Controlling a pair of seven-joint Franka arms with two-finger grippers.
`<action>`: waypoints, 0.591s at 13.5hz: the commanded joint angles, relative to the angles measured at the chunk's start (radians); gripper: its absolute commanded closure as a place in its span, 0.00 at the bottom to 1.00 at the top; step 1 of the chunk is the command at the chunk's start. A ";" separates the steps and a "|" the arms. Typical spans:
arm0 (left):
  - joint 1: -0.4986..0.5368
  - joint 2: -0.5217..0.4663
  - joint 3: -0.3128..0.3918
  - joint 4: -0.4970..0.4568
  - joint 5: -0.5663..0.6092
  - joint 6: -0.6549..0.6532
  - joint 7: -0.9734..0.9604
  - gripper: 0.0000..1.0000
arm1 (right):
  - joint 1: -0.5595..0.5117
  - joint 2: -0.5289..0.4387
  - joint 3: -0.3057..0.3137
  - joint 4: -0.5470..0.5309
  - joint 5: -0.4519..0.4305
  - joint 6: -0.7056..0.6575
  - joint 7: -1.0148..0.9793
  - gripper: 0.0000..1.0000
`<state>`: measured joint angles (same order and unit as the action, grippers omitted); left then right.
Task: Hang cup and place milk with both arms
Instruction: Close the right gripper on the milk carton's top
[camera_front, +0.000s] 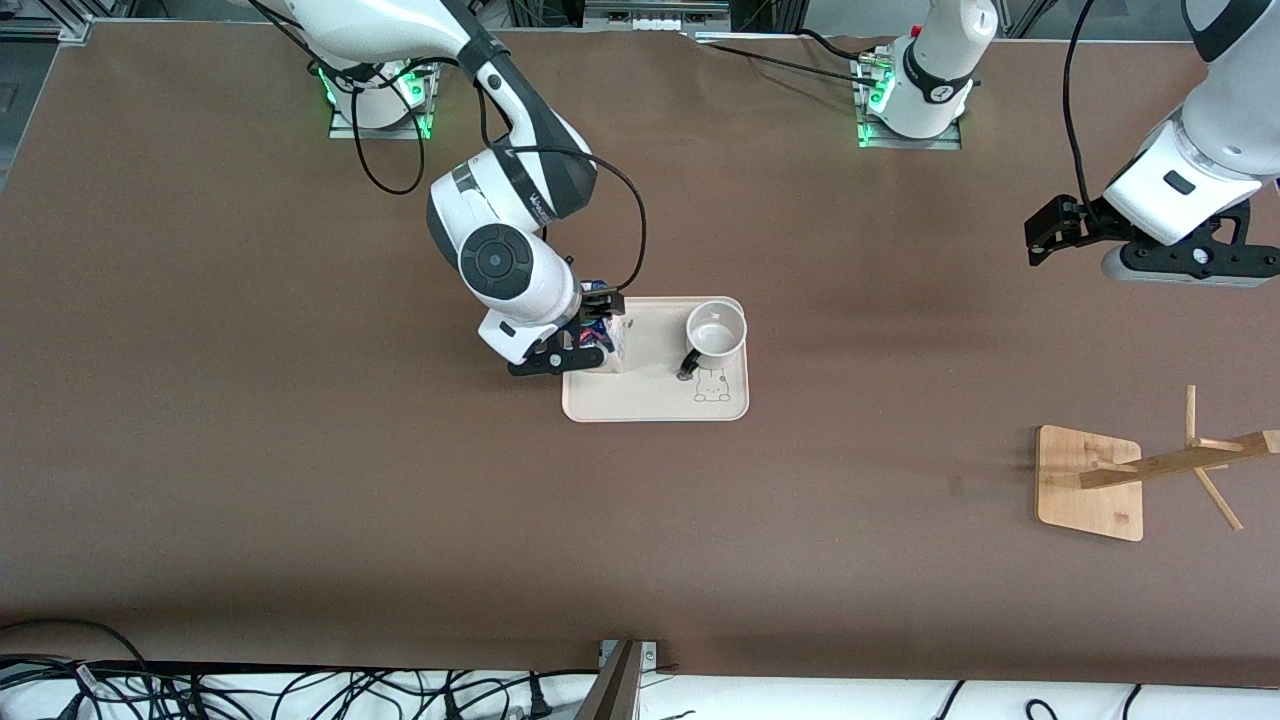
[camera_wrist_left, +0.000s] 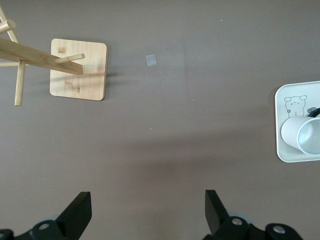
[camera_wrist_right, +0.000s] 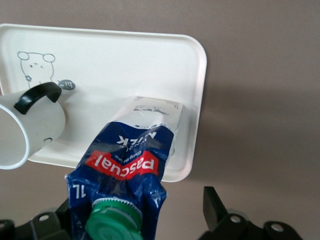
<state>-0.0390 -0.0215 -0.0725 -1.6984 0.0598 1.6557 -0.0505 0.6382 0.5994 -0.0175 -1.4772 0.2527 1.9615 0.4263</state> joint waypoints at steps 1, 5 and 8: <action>0.004 0.009 -0.004 0.026 0.014 -0.019 -0.006 0.00 | 0.003 0.017 0.004 0.003 0.039 0.048 0.022 0.00; 0.002 0.009 -0.004 0.025 0.012 -0.030 -0.006 0.00 | 0.008 0.019 0.004 0.009 0.031 0.054 0.008 0.68; -0.005 0.040 -0.006 0.054 -0.006 -0.033 -0.008 0.00 | 0.008 0.019 0.004 0.011 0.034 0.054 0.015 0.69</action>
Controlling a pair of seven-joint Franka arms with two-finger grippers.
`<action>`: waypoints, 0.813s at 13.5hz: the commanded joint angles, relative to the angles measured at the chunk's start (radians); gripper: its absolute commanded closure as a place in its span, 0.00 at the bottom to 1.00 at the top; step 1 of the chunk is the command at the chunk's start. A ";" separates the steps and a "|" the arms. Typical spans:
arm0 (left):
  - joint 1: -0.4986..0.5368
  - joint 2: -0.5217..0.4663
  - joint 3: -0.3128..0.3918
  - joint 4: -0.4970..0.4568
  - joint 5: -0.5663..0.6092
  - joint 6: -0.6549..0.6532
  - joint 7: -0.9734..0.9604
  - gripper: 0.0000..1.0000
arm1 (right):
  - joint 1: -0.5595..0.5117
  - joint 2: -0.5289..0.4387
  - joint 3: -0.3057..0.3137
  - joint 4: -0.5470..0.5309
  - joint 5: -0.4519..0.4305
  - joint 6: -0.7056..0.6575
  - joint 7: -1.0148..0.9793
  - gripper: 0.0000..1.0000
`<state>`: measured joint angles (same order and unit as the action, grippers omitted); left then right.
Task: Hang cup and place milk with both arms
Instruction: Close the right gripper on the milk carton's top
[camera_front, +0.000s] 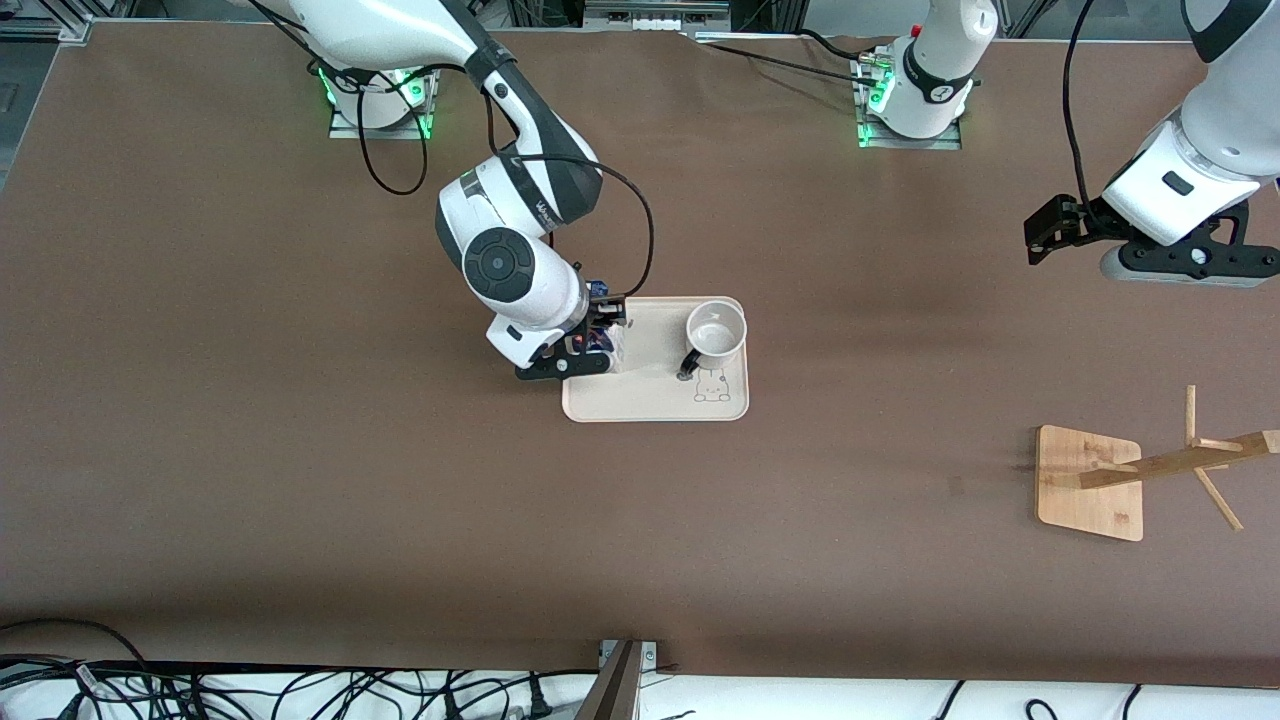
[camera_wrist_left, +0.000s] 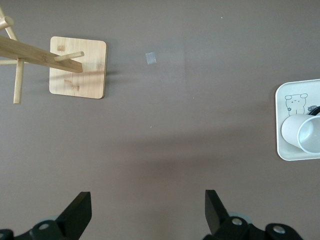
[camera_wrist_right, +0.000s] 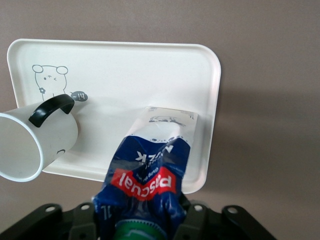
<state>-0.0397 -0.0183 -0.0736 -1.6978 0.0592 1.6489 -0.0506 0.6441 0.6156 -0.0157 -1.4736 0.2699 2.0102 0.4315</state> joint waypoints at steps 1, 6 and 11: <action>-0.002 0.049 -0.005 0.064 -0.028 -0.034 -0.009 0.00 | 0.002 -0.002 0.002 0.009 0.018 0.005 0.013 0.70; -0.005 0.101 -0.003 0.105 -0.042 -0.063 0.001 0.00 | 0.006 -0.011 0.002 0.009 0.011 -0.004 0.021 0.69; -0.019 0.172 -0.005 0.129 -0.109 -0.028 -0.009 0.00 | 0.002 -0.118 -0.018 0.009 -0.001 -0.140 0.018 0.69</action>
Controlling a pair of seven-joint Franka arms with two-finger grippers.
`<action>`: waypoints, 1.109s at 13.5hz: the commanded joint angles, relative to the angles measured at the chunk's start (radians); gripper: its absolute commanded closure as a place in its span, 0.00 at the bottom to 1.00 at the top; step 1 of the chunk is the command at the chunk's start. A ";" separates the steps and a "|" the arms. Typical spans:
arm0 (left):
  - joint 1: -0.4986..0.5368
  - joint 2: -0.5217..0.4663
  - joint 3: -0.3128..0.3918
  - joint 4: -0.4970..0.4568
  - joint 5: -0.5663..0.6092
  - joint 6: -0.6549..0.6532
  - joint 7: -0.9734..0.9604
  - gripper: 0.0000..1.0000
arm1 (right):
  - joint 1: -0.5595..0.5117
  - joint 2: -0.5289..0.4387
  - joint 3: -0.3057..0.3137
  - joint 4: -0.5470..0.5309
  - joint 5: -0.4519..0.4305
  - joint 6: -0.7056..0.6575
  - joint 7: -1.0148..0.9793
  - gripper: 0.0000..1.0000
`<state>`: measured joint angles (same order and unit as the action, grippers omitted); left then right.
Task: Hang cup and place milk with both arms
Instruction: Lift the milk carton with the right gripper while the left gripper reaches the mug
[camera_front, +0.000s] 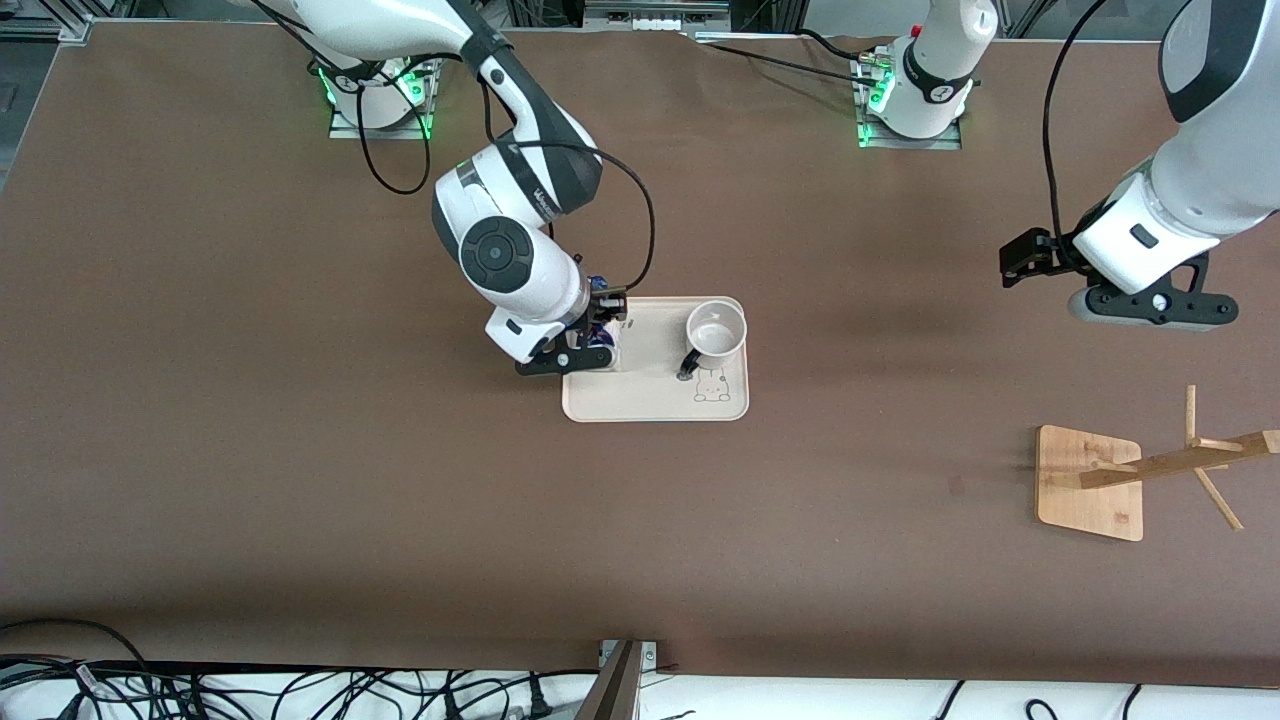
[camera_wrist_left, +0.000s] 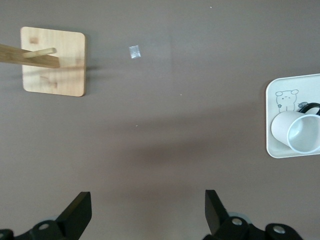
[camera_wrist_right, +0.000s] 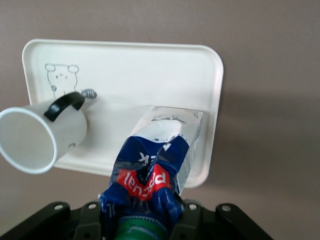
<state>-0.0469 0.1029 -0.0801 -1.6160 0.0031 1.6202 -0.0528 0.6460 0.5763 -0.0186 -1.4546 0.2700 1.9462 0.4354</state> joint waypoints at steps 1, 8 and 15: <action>-0.011 0.067 0.002 0.045 -0.081 0.035 -0.009 0.00 | 0.000 -0.111 -0.039 -0.010 -0.006 -0.116 0.019 0.69; -0.117 0.162 -0.014 0.045 -0.095 0.202 -0.174 0.00 | 0.000 -0.263 -0.234 -0.006 -0.126 -0.349 0.003 0.69; -0.368 0.346 -0.012 0.034 -0.084 0.437 -0.205 0.00 | -0.002 -0.323 -0.474 -0.009 -0.149 -0.495 -0.433 0.69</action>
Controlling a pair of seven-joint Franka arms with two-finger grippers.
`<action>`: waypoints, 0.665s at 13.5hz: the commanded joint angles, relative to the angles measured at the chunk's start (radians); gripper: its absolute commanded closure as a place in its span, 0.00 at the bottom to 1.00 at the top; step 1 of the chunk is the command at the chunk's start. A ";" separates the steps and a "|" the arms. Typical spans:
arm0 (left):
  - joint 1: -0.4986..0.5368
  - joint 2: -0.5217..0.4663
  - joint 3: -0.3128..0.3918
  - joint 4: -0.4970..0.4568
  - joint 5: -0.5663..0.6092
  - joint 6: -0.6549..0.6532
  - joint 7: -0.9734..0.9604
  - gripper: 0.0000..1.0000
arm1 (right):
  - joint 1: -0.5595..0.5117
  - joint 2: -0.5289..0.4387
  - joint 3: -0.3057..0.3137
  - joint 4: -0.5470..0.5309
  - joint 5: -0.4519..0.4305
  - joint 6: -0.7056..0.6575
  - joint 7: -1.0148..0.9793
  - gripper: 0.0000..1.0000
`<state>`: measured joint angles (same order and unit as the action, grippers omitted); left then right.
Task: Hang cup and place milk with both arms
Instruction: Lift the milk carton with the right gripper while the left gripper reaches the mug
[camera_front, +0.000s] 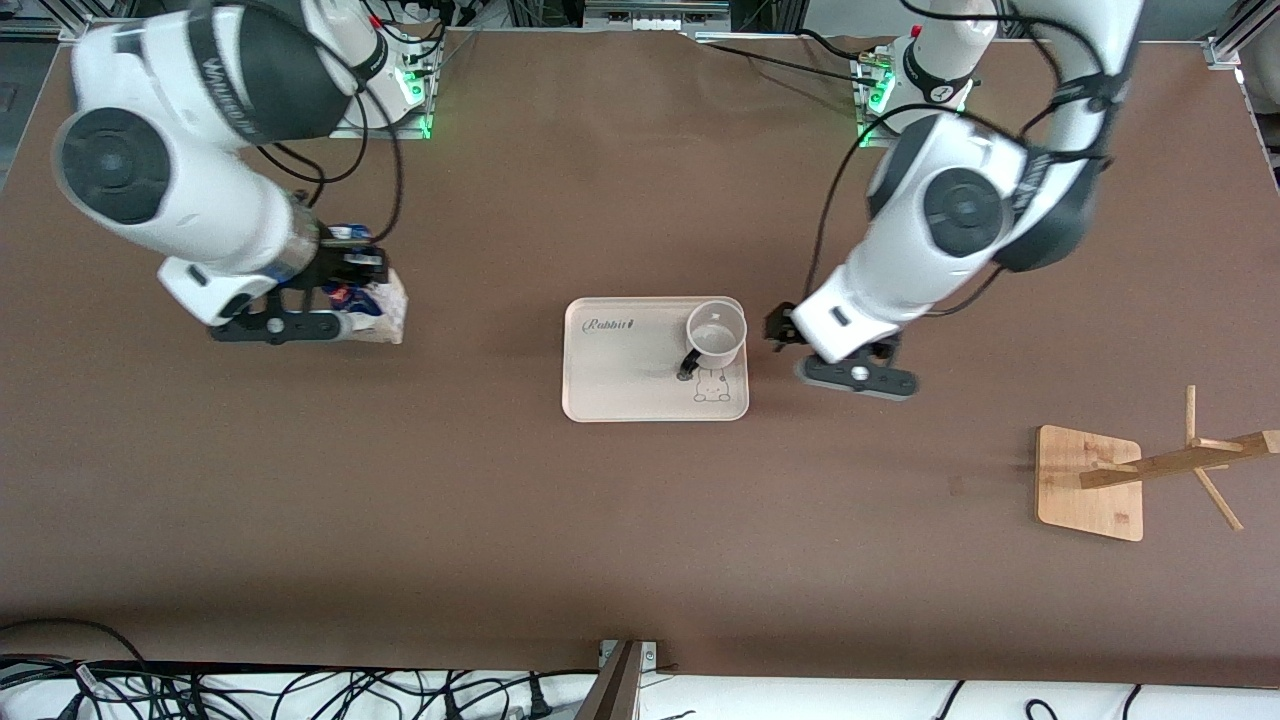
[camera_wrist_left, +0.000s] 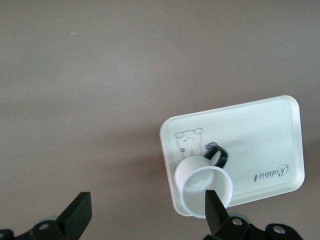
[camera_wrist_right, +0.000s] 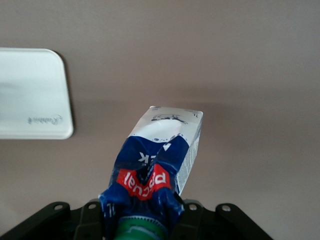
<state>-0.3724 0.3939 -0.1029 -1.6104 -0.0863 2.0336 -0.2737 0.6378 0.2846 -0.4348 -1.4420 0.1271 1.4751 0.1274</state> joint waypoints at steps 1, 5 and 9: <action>-0.077 0.068 0.011 0.029 0.026 0.027 0.036 0.00 | 0.006 -0.031 -0.089 -0.026 -0.006 -0.035 -0.162 0.69; -0.187 0.091 0.009 -0.023 0.138 0.025 0.209 0.00 | 0.002 -0.027 -0.172 -0.095 0.000 -0.018 -0.241 0.69; -0.266 0.131 -0.012 -0.045 0.142 0.025 0.317 0.00 | 0.003 -0.035 -0.189 -0.207 -0.006 0.043 -0.258 0.69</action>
<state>-0.6036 0.5157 -0.1155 -1.6453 0.0353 2.0621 -0.0104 0.6301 0.2754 -0.6202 -1.5919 0.1271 1.4859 -0.1158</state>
